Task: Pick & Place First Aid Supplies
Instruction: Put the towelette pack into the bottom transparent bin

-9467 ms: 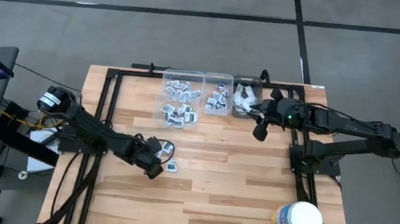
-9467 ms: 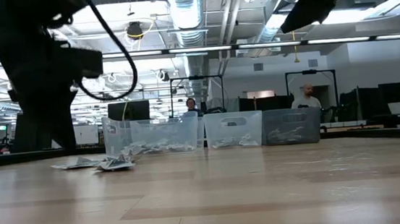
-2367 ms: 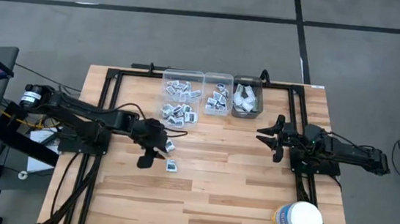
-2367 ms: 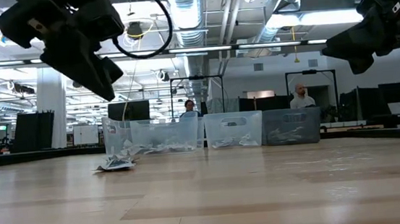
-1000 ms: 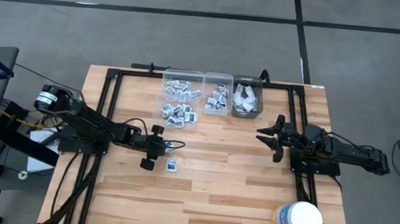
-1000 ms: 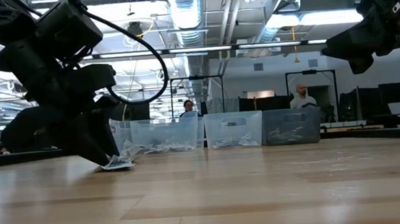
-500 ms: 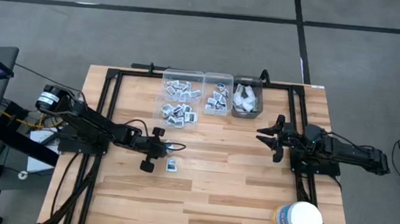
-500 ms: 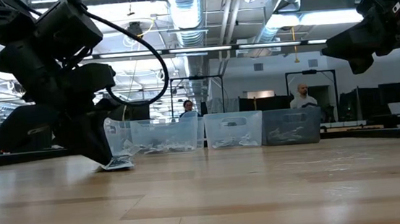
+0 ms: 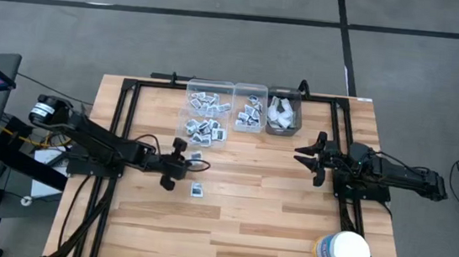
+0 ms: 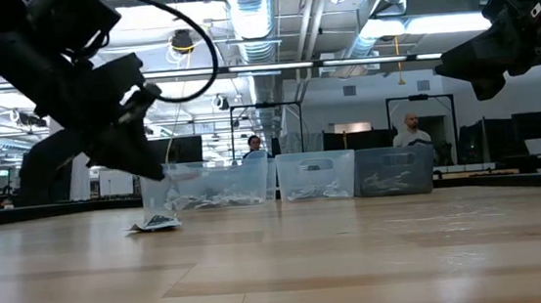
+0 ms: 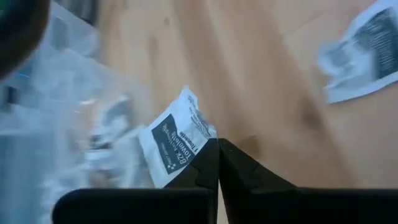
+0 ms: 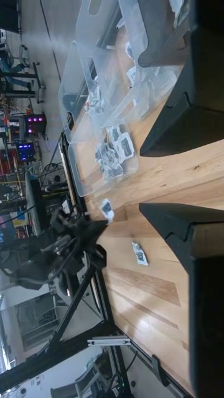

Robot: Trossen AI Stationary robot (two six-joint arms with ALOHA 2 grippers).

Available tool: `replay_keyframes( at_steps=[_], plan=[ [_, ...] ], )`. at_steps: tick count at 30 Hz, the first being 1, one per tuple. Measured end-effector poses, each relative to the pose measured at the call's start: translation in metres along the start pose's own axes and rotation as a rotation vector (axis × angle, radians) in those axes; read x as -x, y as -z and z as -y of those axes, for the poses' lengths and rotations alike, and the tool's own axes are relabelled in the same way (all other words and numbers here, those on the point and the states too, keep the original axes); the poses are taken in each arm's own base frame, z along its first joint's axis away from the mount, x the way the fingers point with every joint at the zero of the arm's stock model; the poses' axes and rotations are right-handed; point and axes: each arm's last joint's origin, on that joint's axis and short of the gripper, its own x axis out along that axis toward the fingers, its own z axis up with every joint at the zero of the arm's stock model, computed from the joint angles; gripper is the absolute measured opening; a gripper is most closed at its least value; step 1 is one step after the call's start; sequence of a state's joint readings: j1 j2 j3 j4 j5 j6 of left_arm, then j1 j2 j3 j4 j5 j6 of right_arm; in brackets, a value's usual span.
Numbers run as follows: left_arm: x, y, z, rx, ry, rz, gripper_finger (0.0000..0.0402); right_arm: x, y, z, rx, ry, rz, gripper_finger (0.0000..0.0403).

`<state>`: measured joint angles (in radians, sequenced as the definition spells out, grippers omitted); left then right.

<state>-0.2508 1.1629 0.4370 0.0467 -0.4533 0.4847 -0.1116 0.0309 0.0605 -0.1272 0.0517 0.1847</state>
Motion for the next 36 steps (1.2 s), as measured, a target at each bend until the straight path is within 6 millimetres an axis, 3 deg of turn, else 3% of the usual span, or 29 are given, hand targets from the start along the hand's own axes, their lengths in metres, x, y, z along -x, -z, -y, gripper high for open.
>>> replay_keyframes(
  at_steps=[11,18,25,36],
  plan=[
    [0.001,-0.004,-0.015,-0.247,-0.157,-0.009,0.0009,0.0,0.0,0.0,0.0,0.0,0.0,0.0124],
    [-0.006,0.008,-0.039,-0.195,-0.294,-0.126,0.001,0.0,0.0,0.0,0.0,0.0,0.0,0.0124],
    [-0.008,0.011,-0.057,-0.112,-0.388,-0.111,0.001,0.0,0.0,0.0,0.0,0.0,0.0,0.0124],
    [-0.008,0.008,-0.061,-0.081,-0.398,-0.054,0.0022,0.0,0.0,0.0,0.0,0.0,0.0,0.0124]
  ],
)
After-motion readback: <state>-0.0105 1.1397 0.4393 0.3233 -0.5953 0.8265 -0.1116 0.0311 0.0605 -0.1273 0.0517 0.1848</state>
